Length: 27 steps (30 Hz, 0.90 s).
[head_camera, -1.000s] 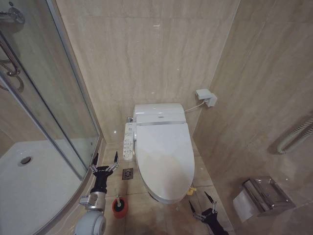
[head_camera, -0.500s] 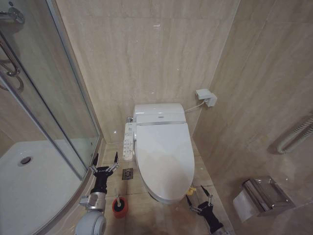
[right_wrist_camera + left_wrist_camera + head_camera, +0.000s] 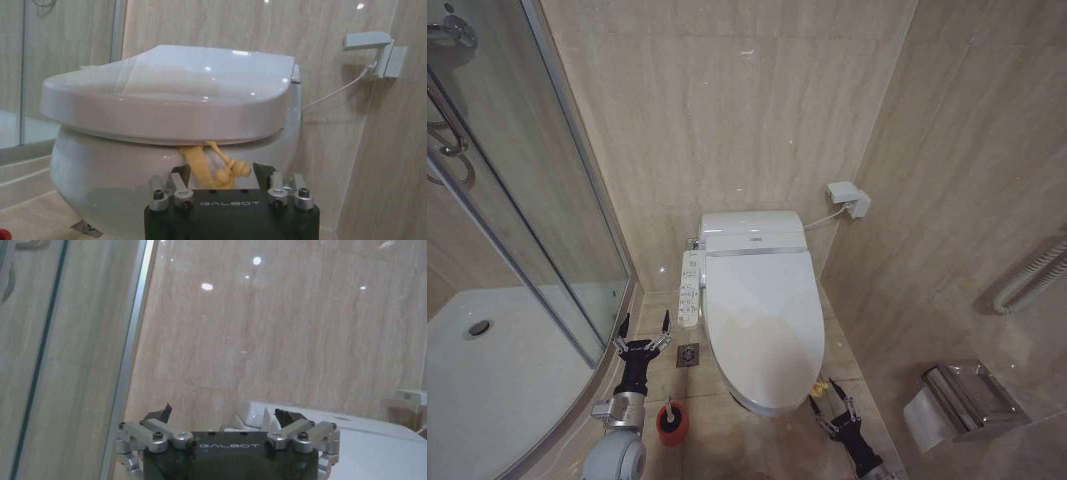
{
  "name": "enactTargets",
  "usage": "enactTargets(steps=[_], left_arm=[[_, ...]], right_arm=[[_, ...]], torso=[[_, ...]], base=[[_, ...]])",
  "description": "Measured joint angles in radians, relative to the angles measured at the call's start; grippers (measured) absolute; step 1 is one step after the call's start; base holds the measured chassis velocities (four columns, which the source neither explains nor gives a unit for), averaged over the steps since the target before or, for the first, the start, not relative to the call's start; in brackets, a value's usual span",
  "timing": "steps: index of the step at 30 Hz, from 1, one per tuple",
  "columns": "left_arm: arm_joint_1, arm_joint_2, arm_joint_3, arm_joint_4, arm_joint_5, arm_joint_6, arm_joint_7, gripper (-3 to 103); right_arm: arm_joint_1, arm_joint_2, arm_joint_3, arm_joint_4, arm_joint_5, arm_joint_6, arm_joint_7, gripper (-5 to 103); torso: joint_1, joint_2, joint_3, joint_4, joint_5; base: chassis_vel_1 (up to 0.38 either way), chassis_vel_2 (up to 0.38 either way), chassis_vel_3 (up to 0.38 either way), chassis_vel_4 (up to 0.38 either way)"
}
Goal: Open the toilet lid, clean the toilet bowl with a toilet brush, close the toilet lid, and flush.
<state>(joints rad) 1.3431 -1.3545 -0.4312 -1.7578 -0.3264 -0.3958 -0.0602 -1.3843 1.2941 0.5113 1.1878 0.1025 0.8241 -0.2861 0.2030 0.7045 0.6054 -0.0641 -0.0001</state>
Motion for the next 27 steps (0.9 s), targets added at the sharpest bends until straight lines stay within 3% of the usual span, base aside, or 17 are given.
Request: enactTargets(steps=[5,6,13,14,27], left_arm=[[0.001,0.002,-0.001,0.0,0.0,0.0,0.0,100],[0.001,0.002,-0.001,0.0,0.0,0.0,0.0,100],[0.001,0.002,-0.001,0.0,0.0,0.0,0.0,100],[0.001,0.002,0.0,0.0,0.0,0.0,0.0,100],[0.002,-0.004,0.004,-0.003,0.001,0.0,0.0,100]], right_arm=[[0.0,0.01,-0.001,-0.003,0.0,0.0,-0.006,66],[0.0,0.011,-0.002,-0.004,0.0,0.0,-0.006,39],[-0.005,0.013,0.003,-0.001,0.002,0.0,-0.006,39],[-0.007,0.013,0.004,0.0,0.002,0.0,-0.005,17],[-0.047,0.017,0.019,0.043,0.019,-0.001,-0.005,14]], torso=[[0.0,0.0,0.0,0.0,0.0001],[0.0,0.0,0.0,0.0002,0.0001],[0.0,0.0,0.0,-0.0001,-0.0001],[0.0,0.0,0.0,0.0001,0.0],[0.0,0.0,0.0,0.0003,0.0004]], base=[[0.0,0.0,0.0,0.0],[0.0,0.0,0.0,0.0],[0.0,0.0,0.0,0.0],[0.0,0.0,0.0,0.0],[0.0,0.0,0.0,0.0]])
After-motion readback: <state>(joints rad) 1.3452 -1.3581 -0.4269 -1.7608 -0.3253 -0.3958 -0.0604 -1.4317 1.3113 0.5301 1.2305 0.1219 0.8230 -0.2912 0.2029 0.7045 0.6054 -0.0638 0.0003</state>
